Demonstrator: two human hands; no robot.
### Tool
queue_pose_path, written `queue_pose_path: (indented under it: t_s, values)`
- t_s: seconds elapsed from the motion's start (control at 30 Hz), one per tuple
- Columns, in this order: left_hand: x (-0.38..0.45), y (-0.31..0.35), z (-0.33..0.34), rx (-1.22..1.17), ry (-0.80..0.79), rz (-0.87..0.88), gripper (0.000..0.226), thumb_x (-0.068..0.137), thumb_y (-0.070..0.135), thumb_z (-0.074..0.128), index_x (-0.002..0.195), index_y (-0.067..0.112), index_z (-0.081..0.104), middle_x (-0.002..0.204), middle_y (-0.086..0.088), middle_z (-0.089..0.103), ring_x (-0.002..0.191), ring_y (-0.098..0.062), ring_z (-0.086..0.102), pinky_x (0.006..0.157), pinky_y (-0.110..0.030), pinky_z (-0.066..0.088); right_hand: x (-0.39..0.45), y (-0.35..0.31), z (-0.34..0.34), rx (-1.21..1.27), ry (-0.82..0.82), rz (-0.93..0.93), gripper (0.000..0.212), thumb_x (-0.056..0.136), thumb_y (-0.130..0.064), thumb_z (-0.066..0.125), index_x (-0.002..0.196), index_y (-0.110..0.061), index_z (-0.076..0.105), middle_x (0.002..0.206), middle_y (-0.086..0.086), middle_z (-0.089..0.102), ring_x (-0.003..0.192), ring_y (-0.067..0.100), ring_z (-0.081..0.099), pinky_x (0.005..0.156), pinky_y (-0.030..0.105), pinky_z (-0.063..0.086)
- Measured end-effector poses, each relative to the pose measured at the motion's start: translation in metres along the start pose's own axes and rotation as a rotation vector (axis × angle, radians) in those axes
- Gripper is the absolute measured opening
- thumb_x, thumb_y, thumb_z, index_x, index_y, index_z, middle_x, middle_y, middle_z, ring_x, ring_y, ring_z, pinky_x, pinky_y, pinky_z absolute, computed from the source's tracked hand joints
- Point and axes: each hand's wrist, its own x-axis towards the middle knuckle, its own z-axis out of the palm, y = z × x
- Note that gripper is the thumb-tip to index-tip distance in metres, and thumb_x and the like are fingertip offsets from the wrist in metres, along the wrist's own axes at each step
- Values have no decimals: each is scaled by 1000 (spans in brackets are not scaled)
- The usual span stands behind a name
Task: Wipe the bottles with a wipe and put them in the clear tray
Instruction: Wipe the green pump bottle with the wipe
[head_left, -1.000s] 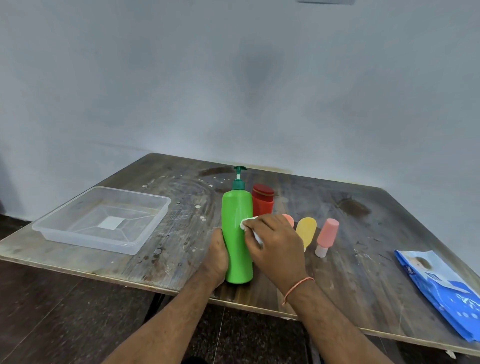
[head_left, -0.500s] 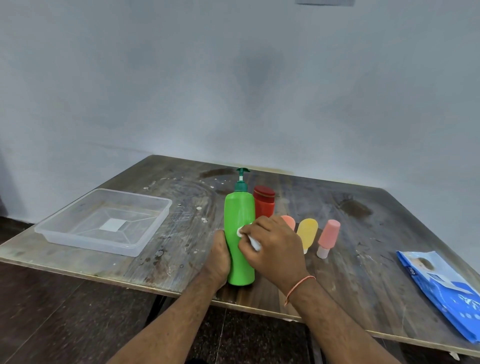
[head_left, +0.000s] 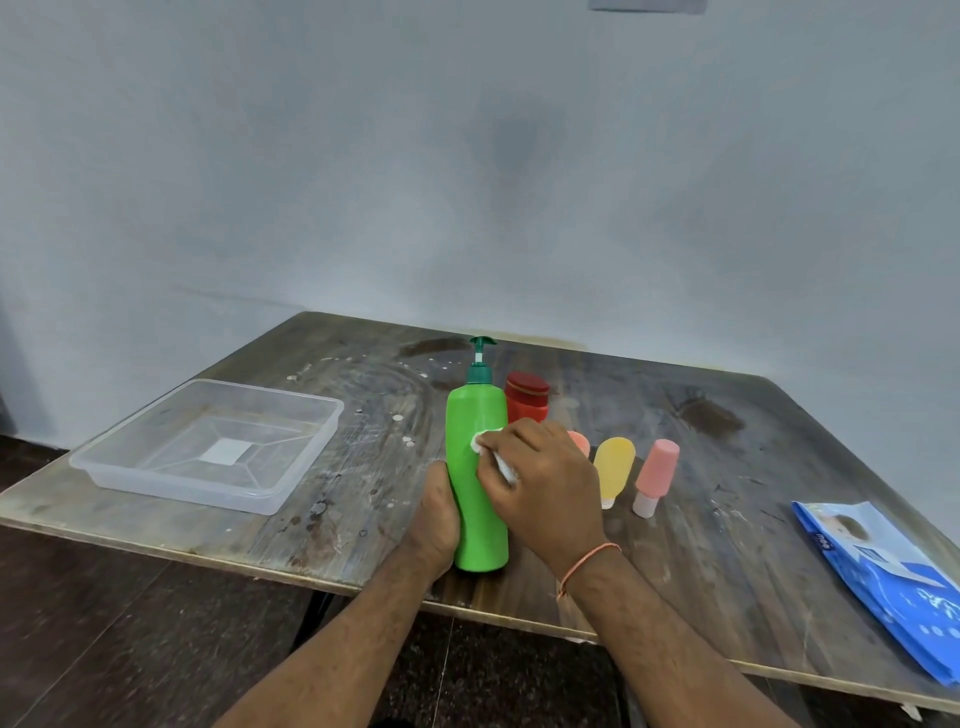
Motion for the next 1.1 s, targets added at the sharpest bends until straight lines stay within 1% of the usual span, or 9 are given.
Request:
queue_pose_path:
  t_s: [0.1,0.17,0.33,0.5,0.63,0.77,0.87,1.0,1.1]
  values:
    - [-1,-1,1,-35,-7,29,66,110,31,23,81,18,81,84,-14,73,80,-24,71,76,-41,57,-3,0,0,14,-64,-63,8,92,-28,74,94,-25,81,88,-10,70,79,17,56,63,35,49]
    - [0,0,1,-14,0,16,58,104,39,30,82,17,79,85,-17,71,81,-27,68,78,-41,55,-2,3,0,-1,-39,-32,6,88,-27,75,88,-22,79,85,-8,70,77,18,57,63,37,49]
    - [-3,4,0,15,-5,13,63,109,27,22,83,13,77,80,-18,72,75,-28,70,71,-41,56,-1,-2,4,5,3,-4,8,95,-26,74,96,-22,81,91,-7,71,80,19,59,67,36,51]
    - [-7,9,2,59,-13,2,56,109,26,20,88,6,68,76,-16,69,71,-26,67,63,-35,55,0,2,0,-10,14,-19,5,89,-25,76,88,-22,80,86,-8,71,78,19,59,62,38,50]
    - [-10,11,5,47,-23,14,57,110,23,19,87,5,68,70,-14,70,65,-24,68,57,-32,57,7,0,3,-3,33,6,8,94,-25,75,97,-22,82,92,-7,71,82,19,61,65,35,51]
    - [-7,5,5,-6,-19,28,58,111,25,18,93,5,69,77,-13,73,73,-23,71,66,-36,59,4,0,1,-13,-30,-78,8,91,-28,75,92,-24,82,88,-9,71,79,18,57,61,35,49]
    - [-2,1,1,12,-3,0,60,106,35,26,87,9,77,80,-22,71,78,-36,67,74,-43,54,10,3,1,-33,35,2,5,88,-25,76,89,-22,80,87,-7,70,80,19,60,61,38,51]
    - [-2,2,2,-4,-7,2,71,109,28,20,77,18,82,79,-19,72,73,-30,70,72,-42,55,13,-1,3,10,25,-4,8,94,-26,75,96,-24,82,91,-8,71,83,19,61,65,35,51]
    - [-3,3,3,-1,-14,5,72,109,28,20,74,19,82,77,-18,72,73,-31,68,73,-41,54,11,3,0,0,-23,-24,8,88,-28,73,88,-25,80,86,-9,70,81,18,59,62,39,52]
